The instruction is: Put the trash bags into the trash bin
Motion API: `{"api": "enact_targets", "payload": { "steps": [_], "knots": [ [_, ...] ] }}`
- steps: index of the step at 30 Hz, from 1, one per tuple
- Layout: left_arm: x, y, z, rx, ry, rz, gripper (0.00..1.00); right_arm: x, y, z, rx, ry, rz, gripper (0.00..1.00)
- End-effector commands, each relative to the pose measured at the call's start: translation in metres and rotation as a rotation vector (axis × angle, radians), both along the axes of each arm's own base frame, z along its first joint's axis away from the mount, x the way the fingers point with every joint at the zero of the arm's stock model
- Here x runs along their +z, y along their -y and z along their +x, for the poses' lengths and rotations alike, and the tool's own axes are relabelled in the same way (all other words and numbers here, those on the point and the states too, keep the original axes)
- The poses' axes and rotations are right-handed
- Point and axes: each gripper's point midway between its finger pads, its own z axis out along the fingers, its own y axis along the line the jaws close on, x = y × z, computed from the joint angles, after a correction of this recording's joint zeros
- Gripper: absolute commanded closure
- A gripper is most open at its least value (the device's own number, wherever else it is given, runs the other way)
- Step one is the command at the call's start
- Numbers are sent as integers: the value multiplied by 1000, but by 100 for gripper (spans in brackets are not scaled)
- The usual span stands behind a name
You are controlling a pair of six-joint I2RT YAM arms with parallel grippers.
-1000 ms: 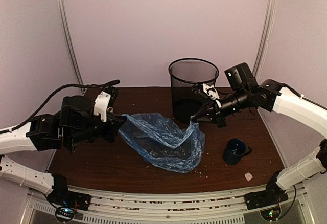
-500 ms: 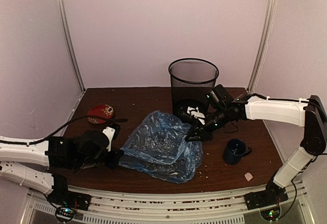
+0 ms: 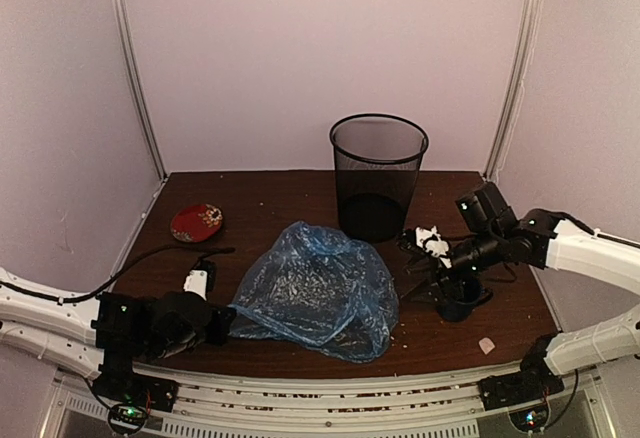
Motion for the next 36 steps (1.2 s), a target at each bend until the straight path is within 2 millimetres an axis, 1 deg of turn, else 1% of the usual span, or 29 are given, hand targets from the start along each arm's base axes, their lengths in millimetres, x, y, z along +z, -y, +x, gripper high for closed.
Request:
{"api": "enact_targets", "payload": {
  "steps": [1, 2, 3, 5, 7, 9, 10, 11, 12, 14, 17, 19, 20, 22, 25, 27, 29, 31, 32, 33, 34, 36],
  "knots": [
    [17, -2, 6, 129, 39, -87, 100, -50, 8, -37, 100, -66, -119, 32],
    [17, -1, 6, 132, 36, -86, 100, -52, 5, -37, 109, -66, -116, 31],
    [17, 1, 5, 131, 36, -85, 100, -53, -1, -33, 104, -54, -109, 31],
    [19, 2, 5, 130, 41, -58, 100, -55, -11, -16, 52, -46, -121, 35],
    [20, 0, 3, 156, 31, -39, 100, -58, -20, -6, 71, -45, -150, 38],
    [20, -5, 2, 178, 20, -7, 100, -65, -30, 0, 128, -48, -173, 38],
    [21, -7, 0, 186, 16, 6, 100, -67, -37, 6, 150, -42, -175, 38],
    [21, -10, -2, 189, 14, 17, 100, -69, -46, 16, 147, -36, -169, 38],
    [21, -11, -4, 188, 12, 24, 100, -69, -56, 26, 135, -32, -161, 39],
    [23, -13, -6, 179, 9, 29, 100, -69, -82, 53, 118, -43, -148, 42],
    [25, -19, -8, 172, 13, 51, 100, -64, -111, 75, 117, -89, -120, 51],
    [27, -21, -8, 156, 24, 74, 100, -59, -122, 85, 100, -105, -109, 51],
    [29, -21, -8, 142, 31, 84, 100, -56, -123, 87, 91, -105, -108, 51],
    [33, -18, -8, 115, 46, 94, 100, -50, -116, 92, 58, -87, -109, 51],
    [38, -14, -8, 87, 63, 109, 100, -40, -97, 90, 3, -61, -104, 50],
    [40, -5, -9, 40, 78, 113, 100, -35, -84, 84, -40, -50, -105, 49],
    [40, 6, -11, -11, 85, 107, 100, -31, -73, 73, -51, -45, -98, 48],
    [38, 11, -12, -29, 81, 108, 100, -27, -65, 62, -52, -32, -86, 47],
    [37, 13, -12, -31, 78, 110, 100, -31, -61, 54, -44, -30, -89, 47],
    [36, 15, -12, -33, 77, 115, 100, -28, -61, 52, -39, -7, -84, 47],
    [33, 15, -12, -34, 76, 124, 100, -29, -60, 50, -43, 12, -87, 47],
    [31, 17, -11, -29, 73, 135, 100, -29, -61, 55, -85, 33, -86, 49]
  ]
}}
